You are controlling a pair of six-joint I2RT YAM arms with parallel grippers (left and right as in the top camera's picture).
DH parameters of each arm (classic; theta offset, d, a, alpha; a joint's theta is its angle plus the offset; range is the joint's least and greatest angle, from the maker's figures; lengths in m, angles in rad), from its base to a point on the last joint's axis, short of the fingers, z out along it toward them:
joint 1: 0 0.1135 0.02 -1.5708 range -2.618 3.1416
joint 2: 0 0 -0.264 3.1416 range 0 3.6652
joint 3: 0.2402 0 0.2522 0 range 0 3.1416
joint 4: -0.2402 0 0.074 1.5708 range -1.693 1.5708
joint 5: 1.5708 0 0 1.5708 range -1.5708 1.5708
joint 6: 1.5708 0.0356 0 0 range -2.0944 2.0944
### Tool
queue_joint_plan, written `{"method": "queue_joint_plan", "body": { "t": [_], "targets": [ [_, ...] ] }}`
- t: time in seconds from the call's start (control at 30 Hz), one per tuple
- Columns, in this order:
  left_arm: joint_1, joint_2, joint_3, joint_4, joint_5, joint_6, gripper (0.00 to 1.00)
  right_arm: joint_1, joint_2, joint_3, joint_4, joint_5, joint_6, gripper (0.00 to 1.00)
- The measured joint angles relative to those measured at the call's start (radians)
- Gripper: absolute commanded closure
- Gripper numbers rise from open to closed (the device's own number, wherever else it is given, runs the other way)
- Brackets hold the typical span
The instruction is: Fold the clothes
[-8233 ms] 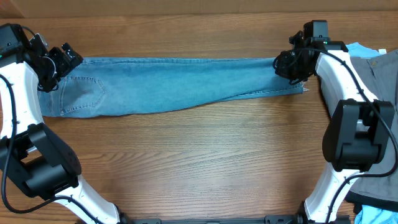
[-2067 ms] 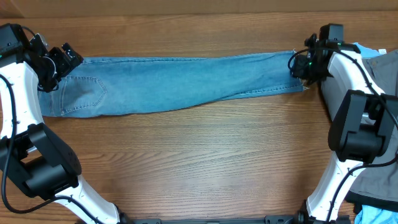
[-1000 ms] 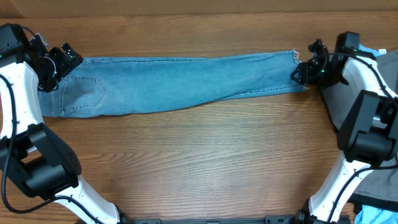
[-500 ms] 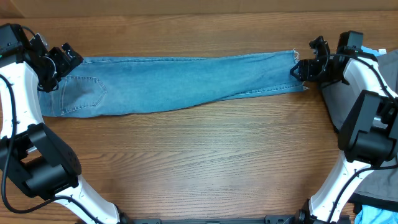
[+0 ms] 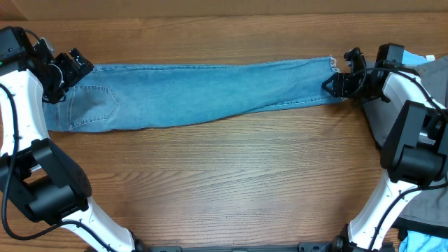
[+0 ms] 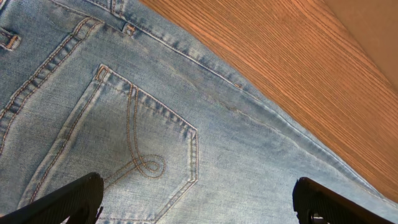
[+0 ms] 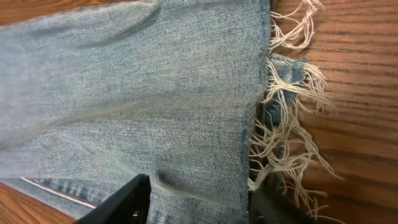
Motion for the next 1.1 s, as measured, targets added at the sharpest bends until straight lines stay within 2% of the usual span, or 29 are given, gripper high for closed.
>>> {"method": "queue_joint_plan", "body": {
  "t": [0.1, 0.2, 0.27, 0.3, 0.47, 0.6, 0.8, 0.87, 0.97, 1.1],
  "targets": [
    [0.000, 0.000, 0.000, 0.000, 0.000, 0.000, 0.00, 0.000, 0.000, 0.000, 0.001, -0.001, -0.004, 0.67],
    [0.000, 0.000, 0.000, 0.000, 0.000, 0.000, 0.00, -0.001, 0.000, 0.000, 0.002, -0.001, 0.000, 0.67],
    [0.000, 0.000, 0.000, 0.000, 0.000, 0.000, 0.00, -0.001, 0.000, 0.000, 0.002, -0.002, 0.001, 0.57],
    [0.000, 0.000, 0.000, 0.000, 0.000, 0.000, 0.00, -0.001, 0.000, 0.000, 0.002, -0.002, 0.003, 0.55],
    [0.000, 0.000, 0.000, 0.000, 0.000, 0.000, 0.00, -0.001, 0.000, 0.000, 0.002, -0.003, 0.001, 0.54],
    [0.000, 0.000, 0.000, 0.000, 0.000, 0.000, 0.00, -0.001, 0.000, 0.000, 0.010, -0.003, 0.001, 0.35],
    [0.000, 0.000, 0.000, 0.000, 0.000, 0.000, 0.00, -0.001, 0.000, 0.000, 0.047, -0.009, 0.013, 0.33],
    [0.000, 0.000, 0.000, 0.000, 0.000, 0.000, 0.00, -0.001, 0.000, 0.000, 0.045, -0.010, 0.018, 0.37],
    [0.000, 0.000, 0.000, 0.000, 0.000, 0.000, 0.00, -0.001, 0.000, 0.000, 0.032, -0.011, 0.026, 0.56],
    [0.000, 0.000, 0.000, 0.000, 0.000, 0.000, 0.00, -0.001, 0.000, 0.000, 0.011, -0.011, 0.030, 0.70]
  ]
}}
